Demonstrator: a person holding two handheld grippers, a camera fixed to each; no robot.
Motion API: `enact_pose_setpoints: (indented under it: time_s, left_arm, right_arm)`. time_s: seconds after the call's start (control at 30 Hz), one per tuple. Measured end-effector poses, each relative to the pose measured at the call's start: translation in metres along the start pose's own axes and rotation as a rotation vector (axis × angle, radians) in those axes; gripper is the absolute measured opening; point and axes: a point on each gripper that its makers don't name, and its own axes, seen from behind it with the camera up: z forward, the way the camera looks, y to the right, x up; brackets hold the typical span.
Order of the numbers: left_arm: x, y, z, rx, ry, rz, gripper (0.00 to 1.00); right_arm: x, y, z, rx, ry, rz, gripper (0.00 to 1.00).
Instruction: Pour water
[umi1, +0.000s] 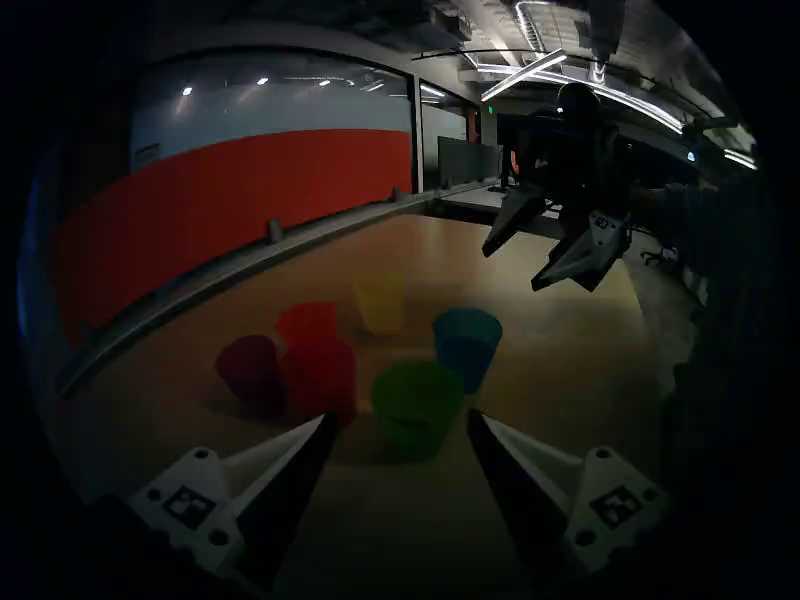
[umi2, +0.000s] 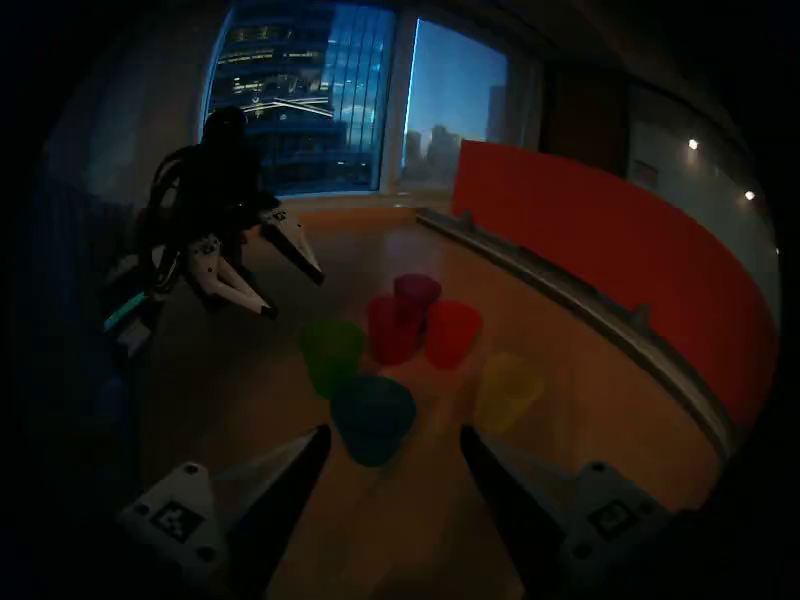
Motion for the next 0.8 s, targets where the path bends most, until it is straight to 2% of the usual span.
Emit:
enact_pose_setpoints:
  time_s: [0.3, 0.8]
  left_arm:
    - [-0.022, 0.003, 0.016, -0.044, -0.057, 0.002, 0.96]
    - [-0.032, 0.012, 0.043, -0.123, -0.095, -0.005, 0.96]
  right_arm:
    - [-0.017, -0.006, 0.023, 0.034, -0.035, -0.001, 0.97]
    - [-0.031, -0.01, 0.058, 0.075, -0.067, 0.004, 0.96]
